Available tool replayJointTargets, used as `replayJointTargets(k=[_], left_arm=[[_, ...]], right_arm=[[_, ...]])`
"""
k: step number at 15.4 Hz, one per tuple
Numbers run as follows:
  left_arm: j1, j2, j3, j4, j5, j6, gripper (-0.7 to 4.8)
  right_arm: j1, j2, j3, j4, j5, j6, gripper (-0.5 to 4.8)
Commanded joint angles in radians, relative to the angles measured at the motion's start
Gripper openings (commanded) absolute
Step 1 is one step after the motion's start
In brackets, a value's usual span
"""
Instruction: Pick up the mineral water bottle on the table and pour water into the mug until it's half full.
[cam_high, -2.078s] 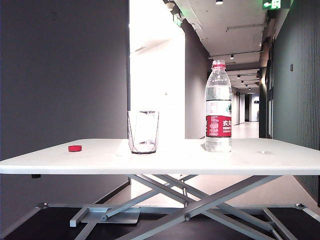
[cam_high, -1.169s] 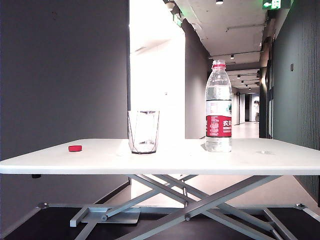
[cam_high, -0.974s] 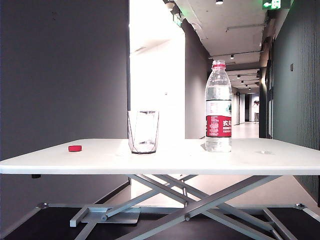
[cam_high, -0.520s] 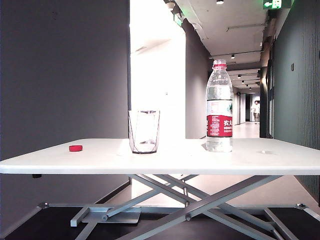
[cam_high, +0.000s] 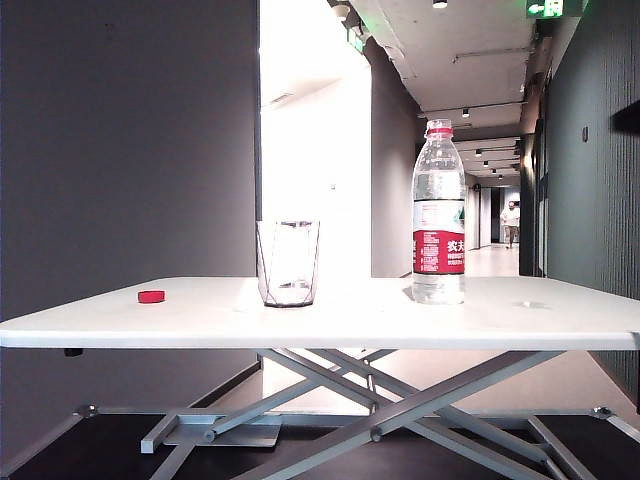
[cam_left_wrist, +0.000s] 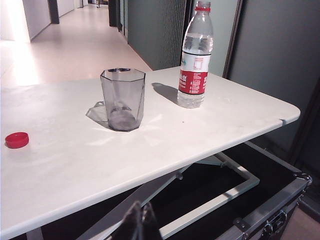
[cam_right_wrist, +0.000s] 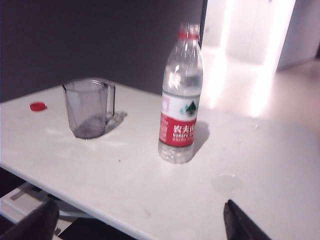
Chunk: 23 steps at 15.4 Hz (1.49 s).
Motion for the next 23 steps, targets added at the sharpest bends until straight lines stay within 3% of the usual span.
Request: replayJointTargets(k=[1,4,10,14,23], left_arm=[[-0.001,0.0,0.002,-0.003,0.006,0.003,-0.05],[-0.001,0.0,0.002,-0.003,0.006,0.001,-0.05],[-0.002,0.0,0.002,-0.005,0.006,0.0,-0.05],[-0.002,0.0,0.002,-0.008,0.022,0.001,-0.05],[-0.002,0.0,0.002,-0.008,0.034,0.002,-0.05]], right_arm=[[0.007,0.344,0.113,0.314,-0.012,0.044,4.79],[0.008,0.678,0.264,0.503,-0.143,0.05,4.79],[0.009,1.175,0.592,0.558,-0.238,0.043,4.79],[0.013,1.357,0.762,0.556,-0.304,0.042,4.79],[0.051,1.658,1.072,0.538,-0.313,0.051,4.79]])
